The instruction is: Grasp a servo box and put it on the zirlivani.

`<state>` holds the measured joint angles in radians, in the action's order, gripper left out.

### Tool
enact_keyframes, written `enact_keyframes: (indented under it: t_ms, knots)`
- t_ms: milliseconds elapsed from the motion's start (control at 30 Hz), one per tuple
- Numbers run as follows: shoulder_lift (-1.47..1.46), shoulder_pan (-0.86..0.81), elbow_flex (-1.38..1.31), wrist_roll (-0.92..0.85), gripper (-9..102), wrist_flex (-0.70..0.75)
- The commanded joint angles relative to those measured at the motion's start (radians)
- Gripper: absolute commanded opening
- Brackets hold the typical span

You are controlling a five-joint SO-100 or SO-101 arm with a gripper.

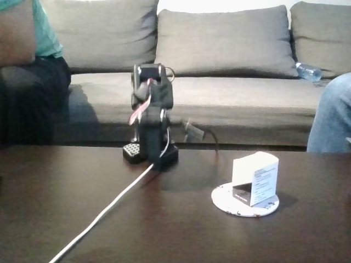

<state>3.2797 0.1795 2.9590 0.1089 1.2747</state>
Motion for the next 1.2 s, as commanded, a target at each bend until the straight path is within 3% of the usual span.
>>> enact_keyframes:
  t_ms: [0, 1167]
  knots:
    - [0.087, -0.006, 0.008, 0.006, 0, 0.092]
    - [0.074, -0.057, 0.008, 0.002, 0, 0.091]
